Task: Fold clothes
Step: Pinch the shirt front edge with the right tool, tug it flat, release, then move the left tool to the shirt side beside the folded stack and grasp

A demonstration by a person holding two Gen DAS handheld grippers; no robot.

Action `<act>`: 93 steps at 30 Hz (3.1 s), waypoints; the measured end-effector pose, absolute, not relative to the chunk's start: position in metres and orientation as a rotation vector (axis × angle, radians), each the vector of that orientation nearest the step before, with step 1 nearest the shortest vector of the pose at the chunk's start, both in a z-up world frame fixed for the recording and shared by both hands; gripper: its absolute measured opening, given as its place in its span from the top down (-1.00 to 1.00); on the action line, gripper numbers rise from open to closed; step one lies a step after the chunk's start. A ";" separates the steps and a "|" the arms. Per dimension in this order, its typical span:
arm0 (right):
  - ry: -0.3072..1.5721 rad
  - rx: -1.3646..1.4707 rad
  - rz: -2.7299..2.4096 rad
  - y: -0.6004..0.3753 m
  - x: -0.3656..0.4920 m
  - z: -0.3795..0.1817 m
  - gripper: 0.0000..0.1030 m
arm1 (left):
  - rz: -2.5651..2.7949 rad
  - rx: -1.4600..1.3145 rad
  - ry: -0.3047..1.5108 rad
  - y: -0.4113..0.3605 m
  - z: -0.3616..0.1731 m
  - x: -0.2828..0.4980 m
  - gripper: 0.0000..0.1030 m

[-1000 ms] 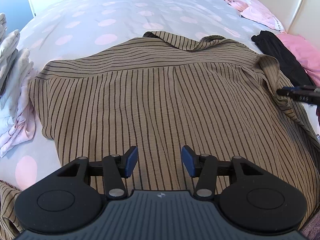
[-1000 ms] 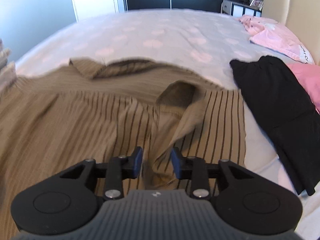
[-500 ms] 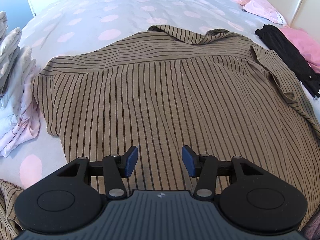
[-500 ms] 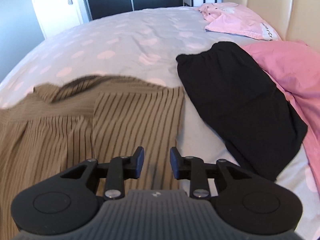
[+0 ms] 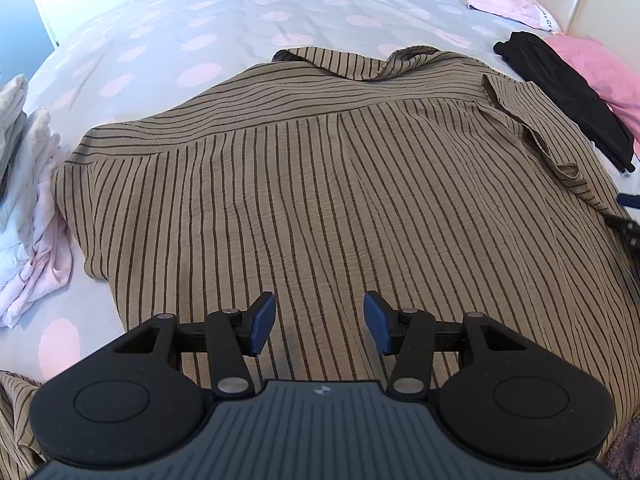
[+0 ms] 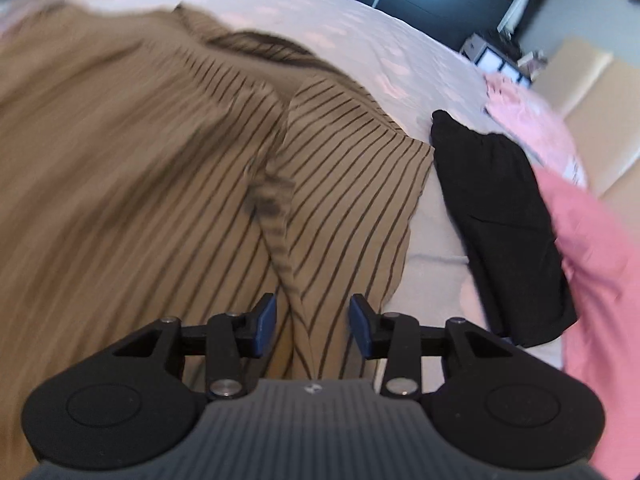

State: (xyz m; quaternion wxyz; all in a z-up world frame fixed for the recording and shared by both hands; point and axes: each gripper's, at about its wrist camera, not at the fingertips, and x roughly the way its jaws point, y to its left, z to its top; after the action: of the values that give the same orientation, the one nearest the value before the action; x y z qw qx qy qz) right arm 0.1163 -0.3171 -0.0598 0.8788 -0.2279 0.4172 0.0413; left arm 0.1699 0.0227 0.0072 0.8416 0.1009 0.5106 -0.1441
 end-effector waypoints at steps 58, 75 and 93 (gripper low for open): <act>0.830 -0.297 0.044 -0.330 0.145 -0.033 0.27 | 0.074 0.117 0.878 0.167 0.012 0.195 0.09; 0.808 -0.305 0.110 -0.304 0.160 -0.030 0.13 | 0.138 -0.093 0.967 0.203 -0.046 0.257 0.10; 0.773 -0.321 0.144 -0.300 0.164 -0.022 0.09 | 0.064 -0.208 0.748 0.173 0.008 0.264 0.99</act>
State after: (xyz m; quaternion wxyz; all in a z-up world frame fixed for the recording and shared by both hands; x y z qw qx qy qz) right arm 0.1645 -0.2997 -0.0223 0.9111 -0.1558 0.3751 0.0697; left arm 0.2637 0.1731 0.0081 0.9251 -0.1015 0.3646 0.0311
